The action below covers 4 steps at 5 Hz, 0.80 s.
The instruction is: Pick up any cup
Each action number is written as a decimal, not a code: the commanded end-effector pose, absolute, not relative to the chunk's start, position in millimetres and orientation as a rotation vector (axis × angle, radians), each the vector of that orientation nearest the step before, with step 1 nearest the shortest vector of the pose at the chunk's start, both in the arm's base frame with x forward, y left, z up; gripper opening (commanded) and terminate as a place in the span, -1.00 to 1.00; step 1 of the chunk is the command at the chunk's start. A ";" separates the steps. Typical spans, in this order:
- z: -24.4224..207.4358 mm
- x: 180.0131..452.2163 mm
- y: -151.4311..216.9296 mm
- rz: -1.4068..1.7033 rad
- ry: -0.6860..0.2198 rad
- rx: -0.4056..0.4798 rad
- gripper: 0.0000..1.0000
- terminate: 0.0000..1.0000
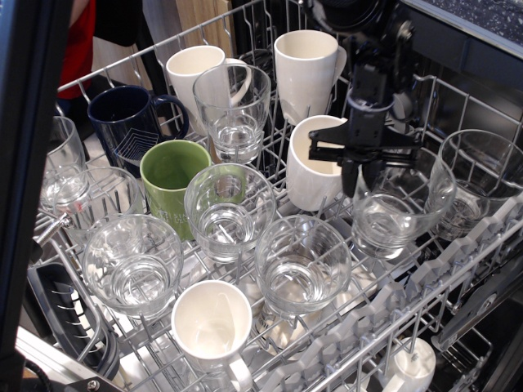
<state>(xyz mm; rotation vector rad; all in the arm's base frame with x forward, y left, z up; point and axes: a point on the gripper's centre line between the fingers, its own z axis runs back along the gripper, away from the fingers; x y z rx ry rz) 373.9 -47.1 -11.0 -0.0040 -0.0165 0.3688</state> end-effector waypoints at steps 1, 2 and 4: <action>91.6 388.3 -61.9 0.324 -0.148 -0.110 -1.00 -1.00; 106.7 383.4 -63.0 0.283 -0.177 -0.109 -1.00 -1.00; 117.7 372.6 -60.3 0.203 -0.229 -0.125 -1.00 1.00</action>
